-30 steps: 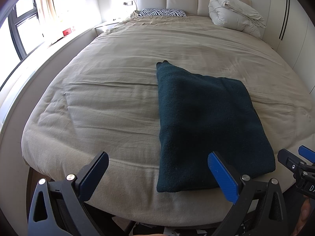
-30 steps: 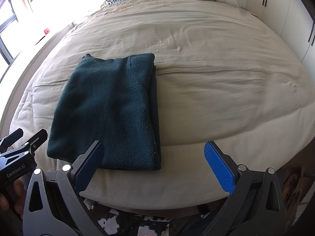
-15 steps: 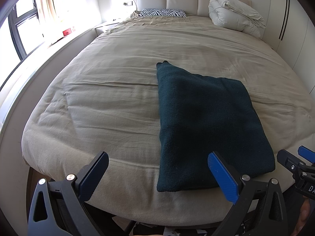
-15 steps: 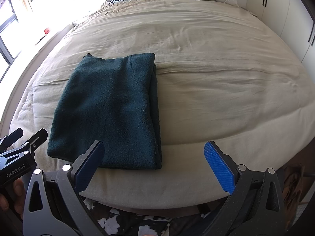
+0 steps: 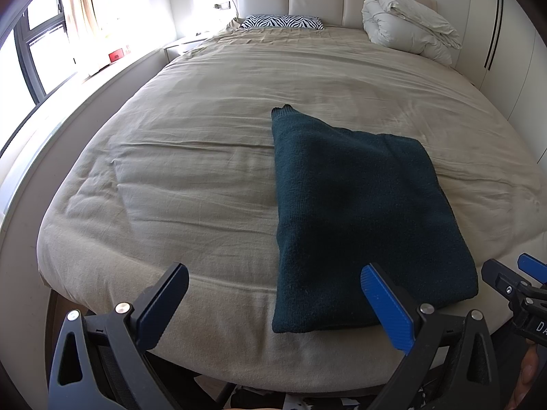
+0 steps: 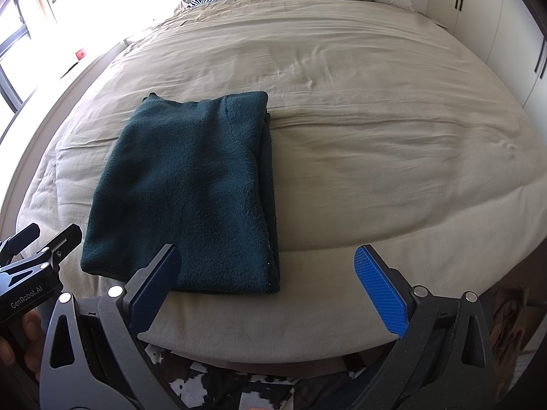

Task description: Fold small clothes

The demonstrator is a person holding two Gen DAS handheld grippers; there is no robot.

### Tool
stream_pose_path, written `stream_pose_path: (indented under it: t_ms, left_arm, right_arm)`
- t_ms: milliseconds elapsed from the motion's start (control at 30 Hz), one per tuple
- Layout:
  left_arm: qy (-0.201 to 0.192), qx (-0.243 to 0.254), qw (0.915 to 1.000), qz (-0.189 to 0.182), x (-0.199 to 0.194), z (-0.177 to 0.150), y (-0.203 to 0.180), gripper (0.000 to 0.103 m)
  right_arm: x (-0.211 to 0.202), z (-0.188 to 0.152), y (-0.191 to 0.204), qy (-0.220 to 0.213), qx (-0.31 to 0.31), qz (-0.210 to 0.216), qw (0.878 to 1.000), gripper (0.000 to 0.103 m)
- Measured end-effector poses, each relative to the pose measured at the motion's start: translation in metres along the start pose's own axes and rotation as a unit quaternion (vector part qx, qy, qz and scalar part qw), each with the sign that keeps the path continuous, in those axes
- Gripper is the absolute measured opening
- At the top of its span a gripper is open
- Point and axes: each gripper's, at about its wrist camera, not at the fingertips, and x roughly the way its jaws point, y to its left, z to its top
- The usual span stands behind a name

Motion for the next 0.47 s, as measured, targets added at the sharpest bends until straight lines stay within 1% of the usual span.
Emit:
stream_pose_path:
  t_ms: [467]
  left_arm:
    - [-0.003,-0.002,1.0,0.001,-0.0019,-0.005,-0.0008,0.103]
  right_arm:
    - [-0.0001,-0.0003,-0.001,0.0,0.0,0.0,1.0,0.103]
